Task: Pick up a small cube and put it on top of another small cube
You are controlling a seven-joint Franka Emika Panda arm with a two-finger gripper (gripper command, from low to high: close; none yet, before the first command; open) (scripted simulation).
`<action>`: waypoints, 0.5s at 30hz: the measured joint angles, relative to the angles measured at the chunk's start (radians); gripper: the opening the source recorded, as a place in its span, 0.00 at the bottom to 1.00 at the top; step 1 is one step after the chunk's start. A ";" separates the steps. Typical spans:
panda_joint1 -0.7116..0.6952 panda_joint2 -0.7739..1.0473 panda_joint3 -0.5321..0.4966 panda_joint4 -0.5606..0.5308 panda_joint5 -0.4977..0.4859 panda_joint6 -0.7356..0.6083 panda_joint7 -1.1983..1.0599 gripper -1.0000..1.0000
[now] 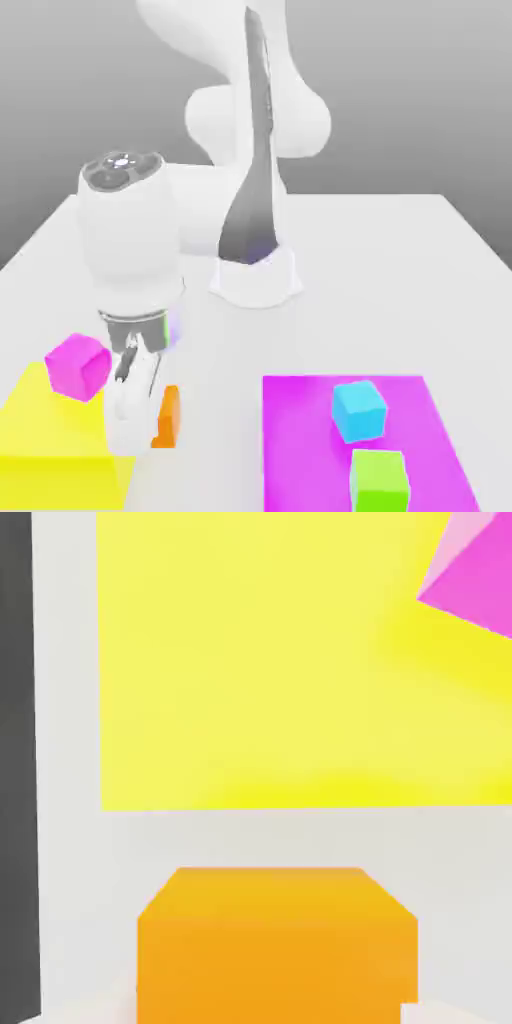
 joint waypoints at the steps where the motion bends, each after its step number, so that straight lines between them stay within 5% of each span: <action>1: -0.015 -0.033 -0.009 -0.003 0.004 -0.030 0.031 0.00; 8: -0.117 -0.252 -0.048 -0.028 0.028 -0.226 0.261 0.00; 13: -0.142 -0.159 -0.060 -0.070 0.016 -0.091 0.314 0.00; 14: -0.142 -0.141 -0.060 -0.076 0.016 -0.066 0.315 1.00; 15: -0.142 -0.141 -0.060 -0.076 0.016 -0.066 0.315 1.00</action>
